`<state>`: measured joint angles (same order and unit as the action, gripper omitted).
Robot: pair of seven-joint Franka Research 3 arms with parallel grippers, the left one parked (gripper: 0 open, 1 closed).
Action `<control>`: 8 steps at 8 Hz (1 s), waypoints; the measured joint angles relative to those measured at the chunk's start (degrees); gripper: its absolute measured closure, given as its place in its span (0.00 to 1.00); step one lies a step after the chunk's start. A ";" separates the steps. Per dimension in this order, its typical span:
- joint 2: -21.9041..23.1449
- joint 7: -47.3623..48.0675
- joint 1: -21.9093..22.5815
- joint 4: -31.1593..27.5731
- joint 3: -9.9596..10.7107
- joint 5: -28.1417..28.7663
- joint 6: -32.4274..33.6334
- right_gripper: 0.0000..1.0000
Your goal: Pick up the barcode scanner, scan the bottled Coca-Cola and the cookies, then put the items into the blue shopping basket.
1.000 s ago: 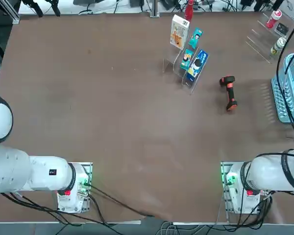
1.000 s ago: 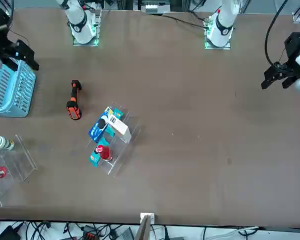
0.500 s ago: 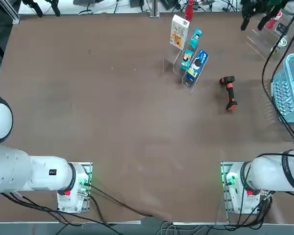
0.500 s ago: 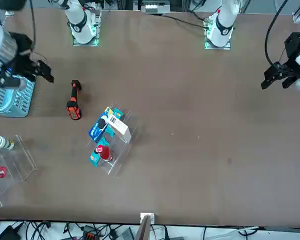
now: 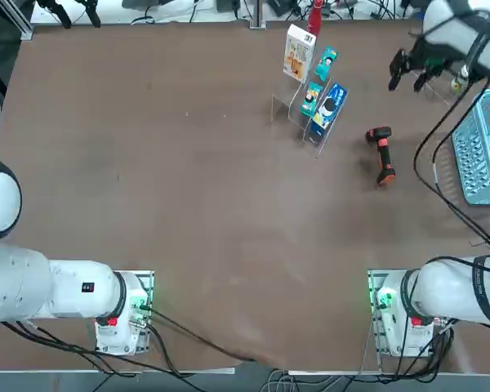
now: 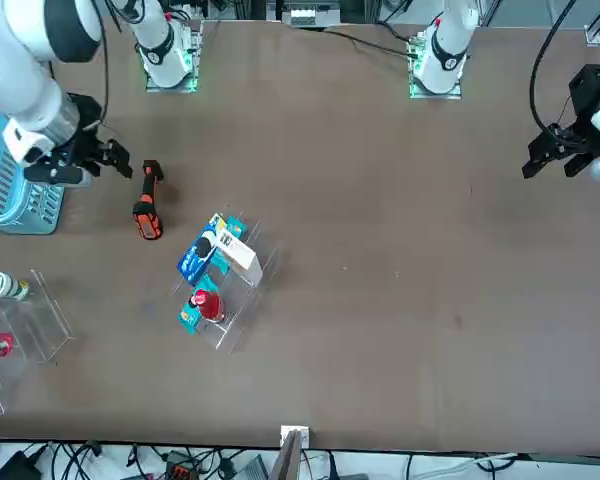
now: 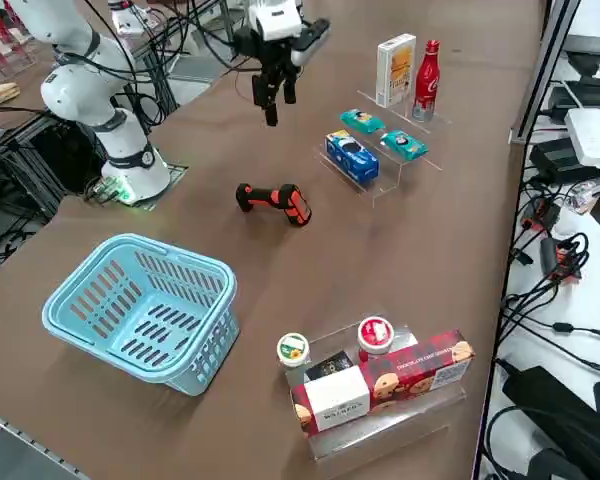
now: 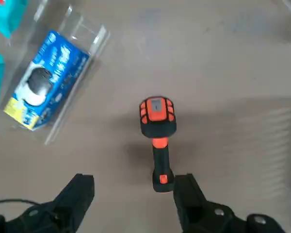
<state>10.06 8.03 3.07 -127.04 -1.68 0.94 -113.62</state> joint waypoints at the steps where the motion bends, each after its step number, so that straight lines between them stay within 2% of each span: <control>1: 0.48 0.55 0.00 -2.71 0.00 0.00 -1.15 0.00; 5: -0.42 0.97 -1.01 -10.44 0.37 0.00 -9.05 0.00; 8: -0.77 0.97 -1.45 -13.14 0.40 0.00 -12.31 0.00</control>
<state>9.29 9.01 1.62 -140.17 -1.28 0.94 -125.93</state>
